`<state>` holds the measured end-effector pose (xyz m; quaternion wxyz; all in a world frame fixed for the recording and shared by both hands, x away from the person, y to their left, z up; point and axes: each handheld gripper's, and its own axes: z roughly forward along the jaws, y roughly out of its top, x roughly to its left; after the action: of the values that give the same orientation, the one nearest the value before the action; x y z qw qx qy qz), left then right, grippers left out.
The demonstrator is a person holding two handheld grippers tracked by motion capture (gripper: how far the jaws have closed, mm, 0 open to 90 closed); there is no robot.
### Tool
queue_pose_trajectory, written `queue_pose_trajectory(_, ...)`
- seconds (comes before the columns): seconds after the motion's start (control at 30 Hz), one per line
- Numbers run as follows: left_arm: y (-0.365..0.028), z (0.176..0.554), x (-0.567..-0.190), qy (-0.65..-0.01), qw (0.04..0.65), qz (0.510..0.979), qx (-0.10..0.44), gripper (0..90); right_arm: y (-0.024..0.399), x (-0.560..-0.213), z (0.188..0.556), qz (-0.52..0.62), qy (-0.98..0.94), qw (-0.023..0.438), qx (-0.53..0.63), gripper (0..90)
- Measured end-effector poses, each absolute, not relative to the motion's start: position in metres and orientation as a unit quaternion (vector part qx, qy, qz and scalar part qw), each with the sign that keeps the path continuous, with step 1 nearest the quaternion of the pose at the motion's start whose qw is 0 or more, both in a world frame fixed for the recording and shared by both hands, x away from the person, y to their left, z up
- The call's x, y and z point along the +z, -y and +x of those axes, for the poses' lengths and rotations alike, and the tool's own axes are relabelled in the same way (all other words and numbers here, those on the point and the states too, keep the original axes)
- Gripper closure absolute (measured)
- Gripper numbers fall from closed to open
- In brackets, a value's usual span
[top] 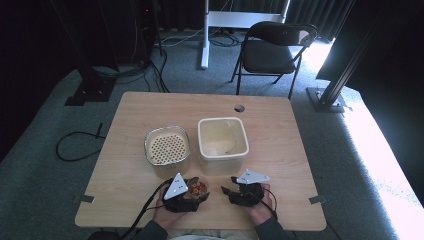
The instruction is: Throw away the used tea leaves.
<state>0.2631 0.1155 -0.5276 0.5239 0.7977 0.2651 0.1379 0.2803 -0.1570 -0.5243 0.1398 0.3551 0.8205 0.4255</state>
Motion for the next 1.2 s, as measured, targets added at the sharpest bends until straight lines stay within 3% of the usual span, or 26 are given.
queue_pose_trajectory(1.2, -0.179, 0.251, -0.475, -0.297, 0.531, 0.765, 0.214, 32.6, 0.216, -0.517, 0.298, 0.426, -0.775, 0.178, 0.432, 43.7)
